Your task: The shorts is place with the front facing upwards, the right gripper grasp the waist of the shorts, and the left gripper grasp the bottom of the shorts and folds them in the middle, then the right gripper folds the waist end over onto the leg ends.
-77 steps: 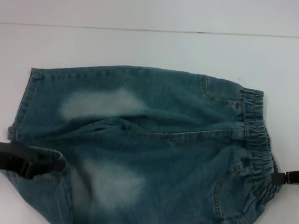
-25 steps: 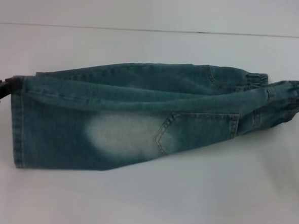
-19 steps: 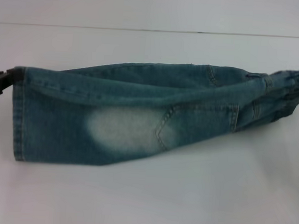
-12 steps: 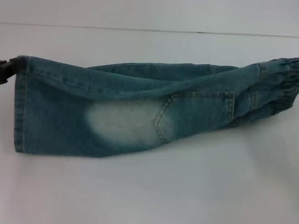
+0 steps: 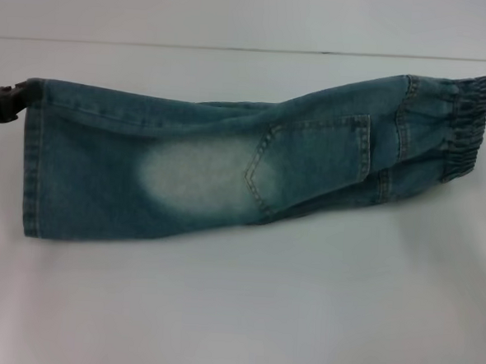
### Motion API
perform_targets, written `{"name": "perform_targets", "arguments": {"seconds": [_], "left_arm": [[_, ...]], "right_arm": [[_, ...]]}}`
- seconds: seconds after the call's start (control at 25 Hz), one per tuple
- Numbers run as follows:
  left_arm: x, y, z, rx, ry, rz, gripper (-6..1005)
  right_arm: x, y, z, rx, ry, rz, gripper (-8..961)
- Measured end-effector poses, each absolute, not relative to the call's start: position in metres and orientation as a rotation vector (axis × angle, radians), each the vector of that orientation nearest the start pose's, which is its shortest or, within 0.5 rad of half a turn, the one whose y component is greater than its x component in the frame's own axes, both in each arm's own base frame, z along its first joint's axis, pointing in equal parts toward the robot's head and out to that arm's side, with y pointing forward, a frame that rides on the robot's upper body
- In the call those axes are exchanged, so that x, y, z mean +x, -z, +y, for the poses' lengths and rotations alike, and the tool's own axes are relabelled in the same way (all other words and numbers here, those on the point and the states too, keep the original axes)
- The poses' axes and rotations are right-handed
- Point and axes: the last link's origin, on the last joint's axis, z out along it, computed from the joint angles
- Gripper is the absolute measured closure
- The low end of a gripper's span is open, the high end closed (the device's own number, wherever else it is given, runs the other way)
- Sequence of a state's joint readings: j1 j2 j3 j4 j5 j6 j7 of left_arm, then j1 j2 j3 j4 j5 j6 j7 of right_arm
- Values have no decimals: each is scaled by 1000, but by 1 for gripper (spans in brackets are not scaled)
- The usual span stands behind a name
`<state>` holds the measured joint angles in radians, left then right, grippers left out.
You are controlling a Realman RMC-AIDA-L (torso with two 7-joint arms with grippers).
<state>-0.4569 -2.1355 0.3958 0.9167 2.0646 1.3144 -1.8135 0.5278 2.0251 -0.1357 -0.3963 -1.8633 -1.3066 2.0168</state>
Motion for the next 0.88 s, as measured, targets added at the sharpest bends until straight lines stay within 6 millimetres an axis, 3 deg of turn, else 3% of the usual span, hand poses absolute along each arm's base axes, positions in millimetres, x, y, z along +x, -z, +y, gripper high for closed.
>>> {"name": "perform_targets", "arguments": {"seconds": [0.4,0.52,0.72,0.88], "left_arm": [[-319,-66,368,-1975,679,-1109,927],[-318,-58,374,-1972,670,-1042,925],[-311,-49,382,-1981,658,-984,923],[-309,-50,387,-1969,650,-980,841]], "right_arm": [[327,-46,380,-1512,-1311,1696,943],[325,-41,391,-1518,-1238,1625,942],[319,-36,399,-1579,-1167,1559,728],[316,-37,401,-1643,-1117,1521,539]]}}
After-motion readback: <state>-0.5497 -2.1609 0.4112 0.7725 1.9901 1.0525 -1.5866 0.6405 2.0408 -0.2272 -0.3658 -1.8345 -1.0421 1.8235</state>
